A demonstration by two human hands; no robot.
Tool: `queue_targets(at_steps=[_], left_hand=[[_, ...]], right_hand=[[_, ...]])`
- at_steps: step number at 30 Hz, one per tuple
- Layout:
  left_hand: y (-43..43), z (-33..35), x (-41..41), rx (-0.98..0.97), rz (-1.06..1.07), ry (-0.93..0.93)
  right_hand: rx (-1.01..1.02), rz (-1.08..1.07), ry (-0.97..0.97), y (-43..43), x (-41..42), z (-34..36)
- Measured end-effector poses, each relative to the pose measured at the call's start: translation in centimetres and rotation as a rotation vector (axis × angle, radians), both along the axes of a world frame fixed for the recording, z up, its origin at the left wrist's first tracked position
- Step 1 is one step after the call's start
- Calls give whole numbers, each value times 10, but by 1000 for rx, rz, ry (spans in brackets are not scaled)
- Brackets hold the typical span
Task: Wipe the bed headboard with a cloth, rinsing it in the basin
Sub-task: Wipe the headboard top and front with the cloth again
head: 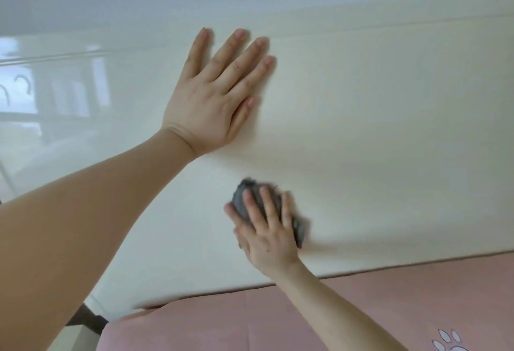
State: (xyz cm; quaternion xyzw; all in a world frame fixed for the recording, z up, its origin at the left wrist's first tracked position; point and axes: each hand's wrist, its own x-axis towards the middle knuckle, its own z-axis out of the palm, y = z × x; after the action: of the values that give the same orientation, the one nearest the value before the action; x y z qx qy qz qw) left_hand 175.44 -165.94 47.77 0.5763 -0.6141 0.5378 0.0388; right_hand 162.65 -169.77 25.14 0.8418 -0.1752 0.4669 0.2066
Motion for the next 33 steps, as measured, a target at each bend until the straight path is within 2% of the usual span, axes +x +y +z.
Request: queue_targets(at_steps=[2,4,6,8,10,13,15,17,19,22,25,28,30,33], left_hand=[[0,0,0,2,-1,-3],[0,0,-1,0,-8,-13],[-2,-1,-1,-4,-26,-17],[-3,-3,-1,-19,-35,-12],[-2,-4,0,-32,-42,-4],[-1,-2,0,-32,-45,11],[-1,-1,0,-20,-43,16],[-1,-1,0,-15,-36,22],[0,-1,0,-22,-29,22],[0,-1,-2,-27,-50,28],[0,1,-4,-32,-73,50],[3,0,-4,-45,-80,54],[3,-1,-5,-45,-80,42],[0,-1,-4,-43,-71,35]], right_hand=[[-244,31,314,-11,-26,-51],[-350,5,421,-47,-64,-65],[-261,-92,394,-88,-115,-71],[-40,-231,254,-109,-160,-79],[248,-303,38,-100,-163,-86],[675,-315,-400,-57,-94,-51],[817,-286,-659,-41,-54,-12],[764,-254,-695,-43,-44,16],[554,-203,-564,-59,-54,52],[226,-85,-395,-93,-51,142],[146,-61,-300,-91,-33,198],[41,-30,-143,-111,-61,194],[68,-143,-198,-150,-100,191],[486,-362,-646,-195,-138,198]])
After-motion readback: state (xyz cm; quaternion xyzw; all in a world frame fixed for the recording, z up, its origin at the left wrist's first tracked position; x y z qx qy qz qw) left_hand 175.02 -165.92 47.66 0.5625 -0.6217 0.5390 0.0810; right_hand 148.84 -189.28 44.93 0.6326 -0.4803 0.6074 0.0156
